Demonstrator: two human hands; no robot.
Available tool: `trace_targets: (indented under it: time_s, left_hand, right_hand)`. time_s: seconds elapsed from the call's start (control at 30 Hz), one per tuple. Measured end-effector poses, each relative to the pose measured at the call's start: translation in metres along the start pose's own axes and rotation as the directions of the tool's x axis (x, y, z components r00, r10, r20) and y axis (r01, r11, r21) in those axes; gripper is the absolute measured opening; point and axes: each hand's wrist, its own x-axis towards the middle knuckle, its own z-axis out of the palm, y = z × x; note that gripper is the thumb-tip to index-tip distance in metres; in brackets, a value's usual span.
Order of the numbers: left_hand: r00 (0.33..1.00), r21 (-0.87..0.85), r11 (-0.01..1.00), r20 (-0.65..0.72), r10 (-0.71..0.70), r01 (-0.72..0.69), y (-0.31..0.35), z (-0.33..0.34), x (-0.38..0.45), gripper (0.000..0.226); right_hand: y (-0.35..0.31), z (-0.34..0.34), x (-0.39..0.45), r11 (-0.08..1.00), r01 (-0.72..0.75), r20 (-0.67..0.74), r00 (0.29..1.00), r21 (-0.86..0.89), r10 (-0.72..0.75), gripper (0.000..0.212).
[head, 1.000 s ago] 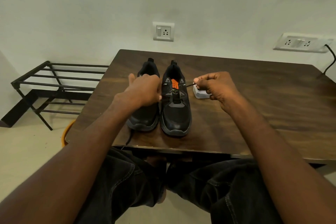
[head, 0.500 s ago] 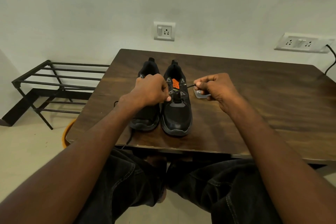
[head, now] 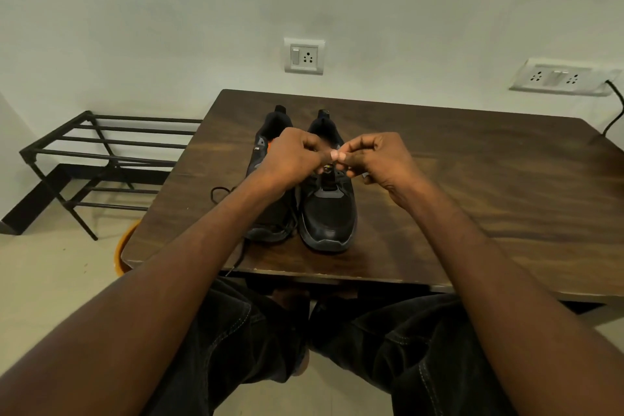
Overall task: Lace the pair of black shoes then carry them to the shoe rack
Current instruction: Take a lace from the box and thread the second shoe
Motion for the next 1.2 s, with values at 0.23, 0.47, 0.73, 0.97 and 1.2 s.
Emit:
trace_targets:
  time_s: [0.23, 0.47, 0.73, 0.97, 1.2]
  left_hand:
    - [0.999, 0.032, 0.999, -0.023, -0.026, 0.027, -0.010, -0.001, -0.002, 0.007]
    - [0.988, 0.424, 0.902, -0.088, 0.127, -0.078, -0.013, 0.004, -0.004, 0.008]
    - [0.983, 0.603, 0.794, -0.092, 0.161, -0.074, -0.012, 0.016, -0.003, 0.013]
    - [0.991, 0.522, 0.846, -0.013, 0.136, -0.109, -0.017, 0.028, 0.000, 0.012]
    - [0.989, 0.600, 0.796, -0.060, 0.138, -0.075, -0.011, 0.037, -0.002, 0.011]
  right_hand:
    - [-0.002, 0.006, 0.001, 1.000, -0.022, -0.014, 1.000, 0.009, 0.022, 0.008]
    - [0.018, 0.021, 0.021, 0.943, -0.048, -0.236, 0.971, -0.329, -0.033, 0.013]
    - [0.025, 0.024, 0.033, 0.850, -0.162, -0.234, 0.971, -0.501, 0.048, 0.036]
    - [0.024, 0.013, 0.031, 0.943, -0.209, -0.194, 0.968, -0.257, 0.162, 0.024]
    - [0.025, 0.012, 0.031, 0.951, -0.219, -0.174, 0.968, -0.219, 0.183, 0.026]
